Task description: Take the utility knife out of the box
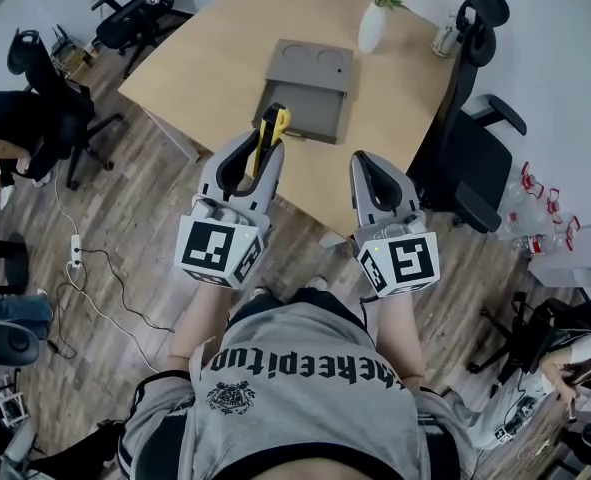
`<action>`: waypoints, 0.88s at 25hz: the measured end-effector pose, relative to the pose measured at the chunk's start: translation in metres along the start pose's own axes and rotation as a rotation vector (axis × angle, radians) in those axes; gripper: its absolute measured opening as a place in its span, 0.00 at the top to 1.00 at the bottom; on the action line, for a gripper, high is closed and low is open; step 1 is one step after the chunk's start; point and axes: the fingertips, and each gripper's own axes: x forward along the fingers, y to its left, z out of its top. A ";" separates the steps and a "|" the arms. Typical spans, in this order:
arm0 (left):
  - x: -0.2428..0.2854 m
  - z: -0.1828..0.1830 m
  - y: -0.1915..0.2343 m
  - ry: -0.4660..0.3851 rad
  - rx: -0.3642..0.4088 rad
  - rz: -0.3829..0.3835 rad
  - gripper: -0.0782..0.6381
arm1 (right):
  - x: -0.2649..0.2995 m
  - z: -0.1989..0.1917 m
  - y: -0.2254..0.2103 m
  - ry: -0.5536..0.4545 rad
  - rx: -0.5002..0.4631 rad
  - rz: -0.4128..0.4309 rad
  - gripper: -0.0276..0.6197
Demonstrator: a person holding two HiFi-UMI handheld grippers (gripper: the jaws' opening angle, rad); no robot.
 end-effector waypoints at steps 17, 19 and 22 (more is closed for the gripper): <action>-0.054 0.004 0.038 -0.023 -0.034 -0.071 0.71 | -0.004 0.001 0.061 0.030 -0.004 -0.115 0.95; -0.058 0.003 0.039 -0.022 -0.038 -0.080 0.71 | -0.007 0.001 0.066 0.033 -0.004 -0.124 0.95; -0.064 0.004 0.038 -0.022 -0.043 -0.095 0.71 | -0.011 0.001 0.073 0.040 -0.003 -0.135 0.95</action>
